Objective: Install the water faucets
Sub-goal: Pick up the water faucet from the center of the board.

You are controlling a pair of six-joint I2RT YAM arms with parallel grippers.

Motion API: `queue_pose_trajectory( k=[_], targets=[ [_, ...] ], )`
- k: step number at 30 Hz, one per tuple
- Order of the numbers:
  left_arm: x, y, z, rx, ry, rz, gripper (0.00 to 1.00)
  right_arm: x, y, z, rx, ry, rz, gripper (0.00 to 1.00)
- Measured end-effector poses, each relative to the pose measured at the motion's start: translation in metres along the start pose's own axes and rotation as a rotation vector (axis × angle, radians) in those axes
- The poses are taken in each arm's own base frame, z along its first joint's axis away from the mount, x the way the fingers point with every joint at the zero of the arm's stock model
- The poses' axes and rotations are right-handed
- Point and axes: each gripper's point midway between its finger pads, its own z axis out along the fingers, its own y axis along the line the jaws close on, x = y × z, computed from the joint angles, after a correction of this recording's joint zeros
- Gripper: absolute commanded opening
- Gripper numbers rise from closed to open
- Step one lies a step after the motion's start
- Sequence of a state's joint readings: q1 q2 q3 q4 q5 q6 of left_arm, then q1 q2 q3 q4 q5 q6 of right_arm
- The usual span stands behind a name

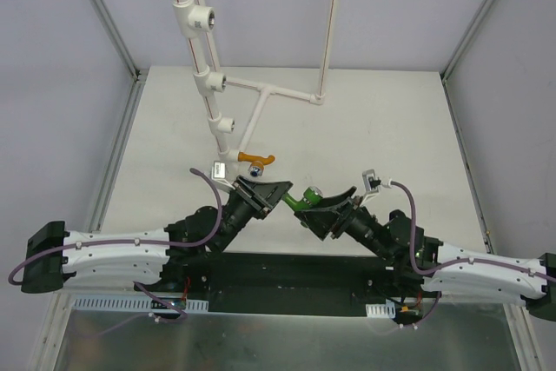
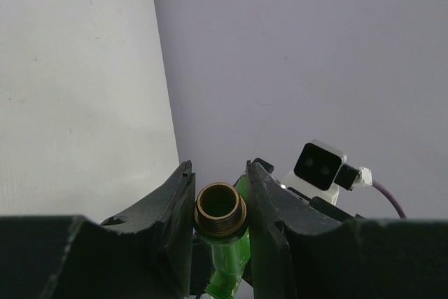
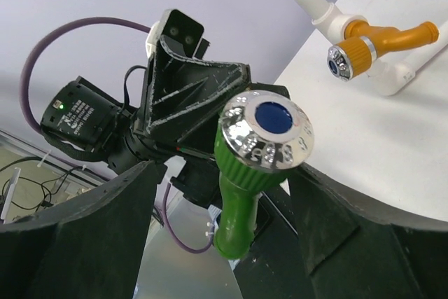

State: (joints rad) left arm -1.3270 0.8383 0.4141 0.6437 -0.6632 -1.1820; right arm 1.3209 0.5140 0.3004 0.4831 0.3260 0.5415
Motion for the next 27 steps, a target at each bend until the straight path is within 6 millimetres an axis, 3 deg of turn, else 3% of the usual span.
queue_pose_trajectory(
  k=[3,12,15,17,19,22,24,27],
  targets=[
    [0.003,-0.001,0.004,0.003,-0.003,-0.027,0.0,-0.005,0.004,0.004,-0.015,-0.029,-0.006,0.69],
    [0.009,-0.009,0.014,0.018,-0.008,-0.086,0.0,-0.011,-0.003,0.015,0.025,-0.084,-0.014,0.57],
    [0.01,-0.01,0.015,0.02,-0.008,-0.093,0.0,-0.012,-0.008,0.016,0.048,-0.099,-0.007,0.4],
    [0.009,-0.013,0.016,0.027,-0.01,-0.105,0.0,-0.015,-0.01,0.016,0.06,-0.112,-0.001,0.18],
    [0.008,-0.015,0.016,0.033,-0.011,-0.112,0.15,-0.018,-0.009,0.017,0.062,-0.126,0.021,0.01],
    [0.009,-0.016,0.015,0.036,-0.006,-0.114,0.44,-0.02,-0.009,0.015,0.07,-0.134,0.028,0.0],
    [0.01,-0.014,0.014,0.028,0.001,-0.108,0.52,-0.021,-0.011,0.013,0.084,-0.128,0.021,0.0],
    [0.007,-0.015,0.011,0.015,0.008,-0.092,0.54,-0.024,-0.014,0.007,0.113,-0.118,0.001,0.0]
  ],
)
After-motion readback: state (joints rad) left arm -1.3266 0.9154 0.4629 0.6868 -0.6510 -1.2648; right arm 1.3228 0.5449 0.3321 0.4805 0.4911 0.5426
